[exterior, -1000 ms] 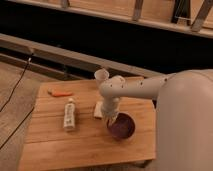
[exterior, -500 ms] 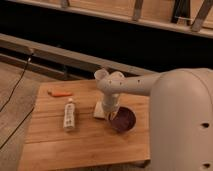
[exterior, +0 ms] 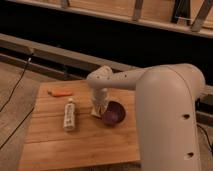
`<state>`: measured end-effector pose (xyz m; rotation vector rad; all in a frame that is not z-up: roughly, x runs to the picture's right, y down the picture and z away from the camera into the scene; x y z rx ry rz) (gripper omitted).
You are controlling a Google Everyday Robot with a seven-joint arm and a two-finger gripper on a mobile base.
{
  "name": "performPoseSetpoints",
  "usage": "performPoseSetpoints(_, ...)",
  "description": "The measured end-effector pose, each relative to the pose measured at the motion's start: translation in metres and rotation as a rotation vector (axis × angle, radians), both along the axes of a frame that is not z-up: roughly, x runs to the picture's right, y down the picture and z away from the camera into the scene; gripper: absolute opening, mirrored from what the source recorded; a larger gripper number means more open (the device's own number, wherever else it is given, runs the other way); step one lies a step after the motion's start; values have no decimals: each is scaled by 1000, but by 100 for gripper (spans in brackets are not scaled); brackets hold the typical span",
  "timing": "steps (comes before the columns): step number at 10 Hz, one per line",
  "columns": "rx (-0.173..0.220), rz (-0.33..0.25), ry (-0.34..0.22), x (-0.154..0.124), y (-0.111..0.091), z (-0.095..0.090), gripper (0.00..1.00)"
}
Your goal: Drag the ceramic bowl in a circle
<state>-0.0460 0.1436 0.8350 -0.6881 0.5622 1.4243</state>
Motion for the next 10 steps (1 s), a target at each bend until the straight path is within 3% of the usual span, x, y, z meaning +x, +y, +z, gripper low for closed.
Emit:
performPoseSetpoints(5,-41,-2,-64,-32,23,-8,0)
performPoseSetpoints(10,-120,-31,-94,-46,62,-35,0)
